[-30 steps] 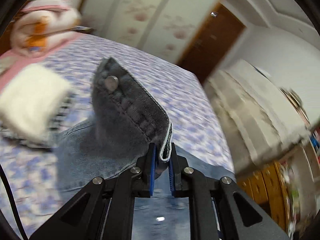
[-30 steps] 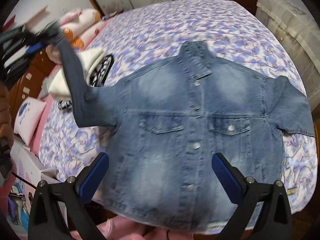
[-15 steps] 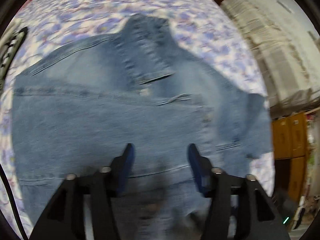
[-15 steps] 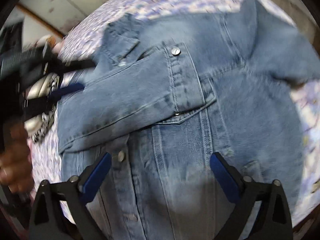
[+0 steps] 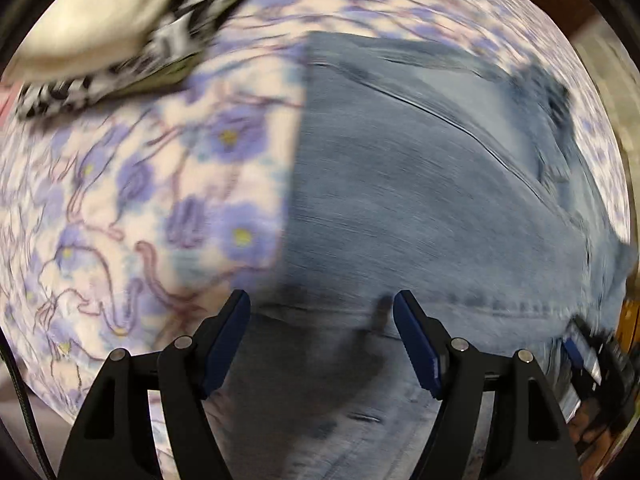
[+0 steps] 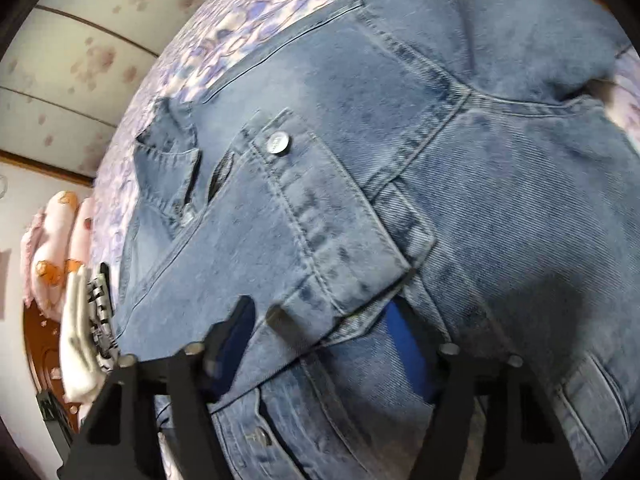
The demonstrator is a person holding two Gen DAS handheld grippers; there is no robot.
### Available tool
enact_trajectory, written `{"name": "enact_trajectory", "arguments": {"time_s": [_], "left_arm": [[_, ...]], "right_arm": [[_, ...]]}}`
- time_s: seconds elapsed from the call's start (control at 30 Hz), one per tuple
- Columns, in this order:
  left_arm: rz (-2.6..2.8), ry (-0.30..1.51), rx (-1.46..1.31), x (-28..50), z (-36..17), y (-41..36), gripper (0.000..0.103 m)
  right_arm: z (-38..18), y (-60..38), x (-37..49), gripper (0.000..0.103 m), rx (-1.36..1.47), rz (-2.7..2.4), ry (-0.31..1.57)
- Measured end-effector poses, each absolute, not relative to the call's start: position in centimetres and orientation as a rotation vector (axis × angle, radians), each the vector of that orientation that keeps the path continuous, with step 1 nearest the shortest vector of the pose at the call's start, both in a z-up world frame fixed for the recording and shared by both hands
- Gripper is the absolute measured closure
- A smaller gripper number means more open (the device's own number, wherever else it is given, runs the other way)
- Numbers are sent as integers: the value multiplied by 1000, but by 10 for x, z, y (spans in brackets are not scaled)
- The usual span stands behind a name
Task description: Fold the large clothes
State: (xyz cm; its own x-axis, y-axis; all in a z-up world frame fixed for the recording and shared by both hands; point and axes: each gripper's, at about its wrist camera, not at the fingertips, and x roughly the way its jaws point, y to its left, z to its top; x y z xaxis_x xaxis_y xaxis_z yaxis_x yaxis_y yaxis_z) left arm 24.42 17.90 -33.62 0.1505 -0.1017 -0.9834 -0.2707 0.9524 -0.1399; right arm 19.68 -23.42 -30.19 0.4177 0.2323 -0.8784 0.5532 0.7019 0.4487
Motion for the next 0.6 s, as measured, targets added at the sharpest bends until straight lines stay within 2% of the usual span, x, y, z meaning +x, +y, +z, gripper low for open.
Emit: {"name": "enact_trajectory", "arguments": {"time_s": [0.03, 0.1, 0.17, 0.23, 0.27, 0.4, 0.6], "left_arm": [[124, 1418, -329, 243, -337, 186, 30], [113, 1418, -354, 245, -345, 196, 31], [95, 1425, -353, 248, -351, 200, 34], [79, 1436, -331, 252, -359, 195, 48], [73, 1447, -309, 253, -360, 191, 50], [68, 1449, -243, 259, -372, 178, 51], [34, 1438, -287, 257, -379, 187, 49]], "right_arm": [[-300, -234, 194, 65, 788, -264, 1163], [-300, -239, 190, 71, 805, -290, 1155], [-300, -243, 186, 71, 827, -303, 1151], [-295, -242, 187, 71, 802, -332, 1161], [-292, -241, 188, 71, 789, -336, 1155], [-281, -223, 200, 71, 688, -336, 1150], [-295, -216, 220, 71, 623, -435, 1187]]}}
